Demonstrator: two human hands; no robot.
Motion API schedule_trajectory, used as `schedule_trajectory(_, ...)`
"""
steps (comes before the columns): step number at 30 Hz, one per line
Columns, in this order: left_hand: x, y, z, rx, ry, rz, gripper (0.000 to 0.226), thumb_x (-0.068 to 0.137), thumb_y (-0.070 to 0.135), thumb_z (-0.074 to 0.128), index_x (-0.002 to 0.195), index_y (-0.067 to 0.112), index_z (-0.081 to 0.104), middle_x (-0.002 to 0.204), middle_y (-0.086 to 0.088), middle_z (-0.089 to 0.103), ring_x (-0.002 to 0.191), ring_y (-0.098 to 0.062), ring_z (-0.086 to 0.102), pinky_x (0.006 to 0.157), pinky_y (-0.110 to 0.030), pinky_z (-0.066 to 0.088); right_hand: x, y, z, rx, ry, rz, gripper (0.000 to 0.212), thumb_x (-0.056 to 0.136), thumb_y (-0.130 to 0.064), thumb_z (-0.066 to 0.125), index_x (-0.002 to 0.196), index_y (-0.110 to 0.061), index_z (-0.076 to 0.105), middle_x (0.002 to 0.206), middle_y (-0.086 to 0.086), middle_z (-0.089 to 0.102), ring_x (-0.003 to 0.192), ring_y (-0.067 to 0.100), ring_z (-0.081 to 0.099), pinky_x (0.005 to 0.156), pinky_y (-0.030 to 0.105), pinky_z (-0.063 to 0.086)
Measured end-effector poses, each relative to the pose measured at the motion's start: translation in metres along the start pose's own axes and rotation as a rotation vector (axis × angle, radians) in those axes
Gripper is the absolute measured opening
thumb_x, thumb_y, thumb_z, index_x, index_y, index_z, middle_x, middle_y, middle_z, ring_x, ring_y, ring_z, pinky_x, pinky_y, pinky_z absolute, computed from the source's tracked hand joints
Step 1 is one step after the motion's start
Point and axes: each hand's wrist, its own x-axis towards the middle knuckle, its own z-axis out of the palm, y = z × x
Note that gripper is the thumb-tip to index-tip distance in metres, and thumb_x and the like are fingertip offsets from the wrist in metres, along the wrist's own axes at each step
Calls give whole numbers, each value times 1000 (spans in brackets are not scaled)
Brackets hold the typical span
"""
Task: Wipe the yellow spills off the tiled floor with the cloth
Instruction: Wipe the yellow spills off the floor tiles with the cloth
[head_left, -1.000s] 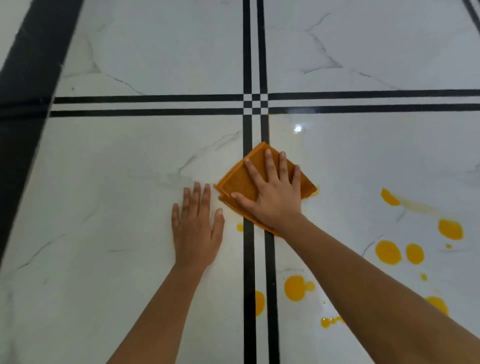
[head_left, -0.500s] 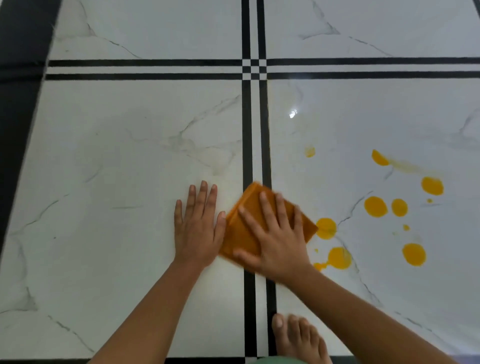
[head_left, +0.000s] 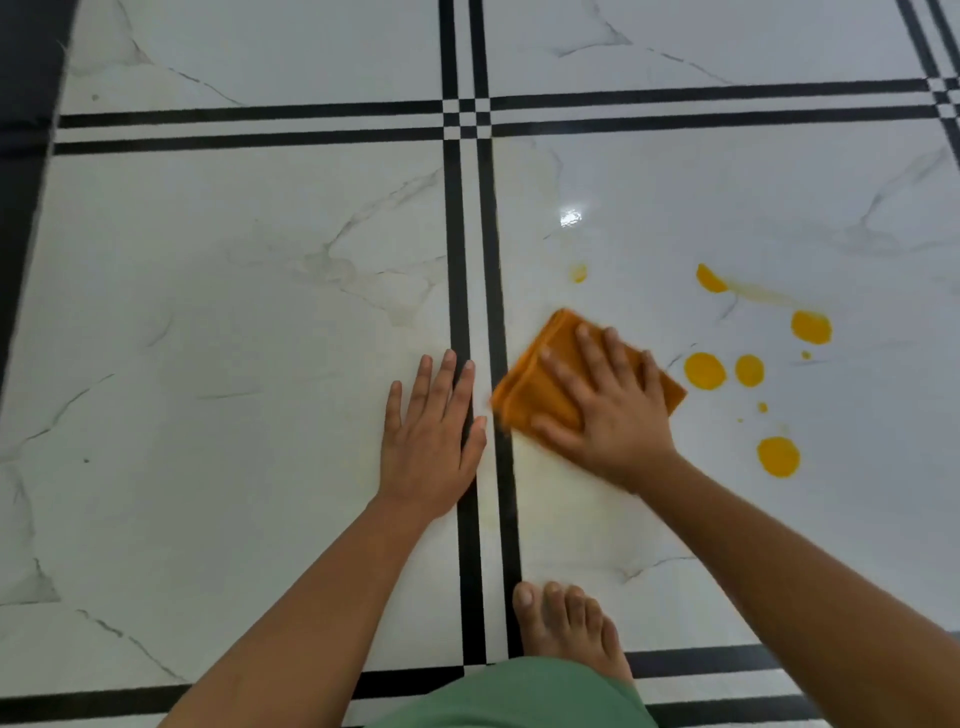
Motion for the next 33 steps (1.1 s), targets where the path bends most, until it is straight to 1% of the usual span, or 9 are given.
schedule_trajectory(3, 11, 11, 0, -11, -13, 38, 62, 91, 48, 9, 147, 22, 10, 156, -2, 10, 142, -17, -2, 112, -44, 2, 9, -11, -3, 59, 35, 211, 74, 83, -76, 20, 146, -43, 3, 159, 4, -1, 145, 30, -7, 111, 56, -3)
schedule_trajectory(6, 22, 16, -3, -9, -33, 87, 63, 87, 50, 1, 145, 25, -4, 157, 2, 0, 139, -12, -14, 112, -40, -7, -62, -6, 10, -12, -24, -97, 78, 79, -79, 23, 147, -40, 15, 158, 8, 12, 144, 33, 4, 109, 59, 7)
schedule_trajectory(8, 26, 23, -5, -10, -17, 124, 63, 89, 49, 6, 146, 23, 3, 157, 0, 6, 142, -16, -6, 112, -40, -4, -90, 30, 9, -18, -38, -121, 76, 79, -80, 21, 145, -42, 21, 156, 7, 18, 143, 32, 13, 109, 56, 13)
schedule_trajectory(13, 41, 47, 2, -4, -12, 181, 61, 92, 46, 14, 147, 20, 17, 155, -3, 17, 143, -21, 9, 113, -43, 4, -10, 61, -5, 101, 30, 482, 80, 75, -80, 16, 146, -45, 6, 159, 3, -3, 145, 29, -5, 112, 56, 1)
schedule_trajectory(18, 61, 58, 0, 38, -12, 189, 63, 91, 47, 7, 148, 20, 10, 156, -3, 10, 144, -22, 5, 111, -43, -2, -75, 51, 8, 18, 2, 127, 77, 79, -79, 21, 146, -41, 17, 158, 5, 10, 144, 30, 8, 108, 61, 18)
schedule_trajectory(24, 88, 55, 1, -5, 18, 125, 66, 89, 48, 2, 148, 20, 7, 157, -3, 6, 144, -21, 1, 113, -43, -3, 30, 93, -15, 130, 57, 597, 69, 85, -71, 13, 147, -41, 5, 159, 3, -4, 145, 29, -7, 112, 57, 1)
schedule_trajectory(29, 105, 46, -7, -18, 37, 67, 68, 87, 49, 0, 148, 21, 6, 157, -2, 5, 144, -20, -1, 113, -43, -2, -7, 66, -5, 27, 58, 118, 61, 90, -67, 8, 145, -43, 17, 158, 2, 14, 145, 27, 8, 111, 57, 15)
schedule_trajectory(31, 112, 40, -9, -33, 42, 43, 65, 89, 48, 4, 148, 21, 7, 157, -2, 5, 144, -21, -1, 113, -43, -2, 15, 91, -11, 33, 83, 155, 59, 90, -66, 9, 144, -44, 20, 157, 1, 16, 144, 26, 12, 111, 56, 17)
schedule_trajectory(33, 120, 35, -10, -38, 53, 18, 63, 91, 46, 11, 148, 21, 8, 157, -3, 6, 144, -22, 0, 113, -46, 1, 69, 102, -25, 109, 90, 387, 58, 90, -65, 11, 145, -45, 11, 159, -1, 3, 146, 26, -1, 113, 55, 4)
